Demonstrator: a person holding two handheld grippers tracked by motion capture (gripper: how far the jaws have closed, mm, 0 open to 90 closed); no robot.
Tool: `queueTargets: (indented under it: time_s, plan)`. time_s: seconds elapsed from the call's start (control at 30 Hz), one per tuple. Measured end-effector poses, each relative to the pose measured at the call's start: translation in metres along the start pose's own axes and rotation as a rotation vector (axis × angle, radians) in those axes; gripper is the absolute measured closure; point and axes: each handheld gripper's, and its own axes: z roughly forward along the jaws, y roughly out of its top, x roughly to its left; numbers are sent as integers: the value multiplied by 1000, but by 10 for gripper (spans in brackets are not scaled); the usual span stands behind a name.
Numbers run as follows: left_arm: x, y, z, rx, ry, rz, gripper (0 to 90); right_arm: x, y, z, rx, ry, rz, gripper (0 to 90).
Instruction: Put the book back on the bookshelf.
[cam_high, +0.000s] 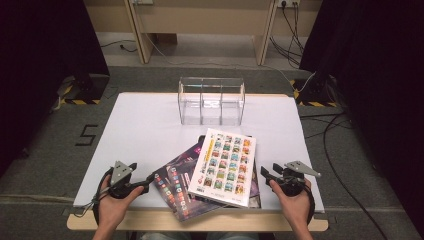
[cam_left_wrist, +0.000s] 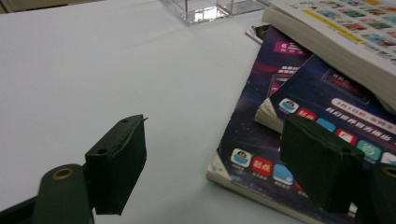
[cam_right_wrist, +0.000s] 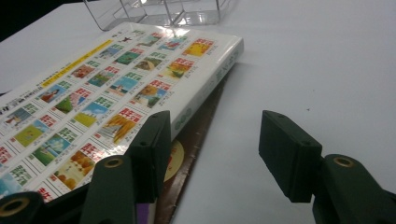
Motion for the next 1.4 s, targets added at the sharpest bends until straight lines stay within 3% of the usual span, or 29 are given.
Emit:
queueTargets:
  time_s: [0.3, 0.53, 0.83, 1.0, 1.2, 1.4]
  plan:
    - [-14, 21, 11, -6, -59, 11, 231, 8, 5, 2, 27, 24, -8, 461]
    - [-40, 51, 36, 23, -155, 38, 242, 15, 9, 7, 63, 40, -6, 462]
    - [-67, 76, 72, 85, -211, 91, 267, 18, 15, 11, 92, 51, 17, 460]
    - [-76, 79, 88, 113, -246, 45, 290, 20, 18, 15, 110, 63, 21, 460]
    - [-83, 78, 104, 155, -277, -11, 378, 26, 20, 22, 148, 85, 34, 461]
    - [-84, 76, 115, 202, -262, -43, 429, 29, 22, 31, 189, 89, 43, 462]
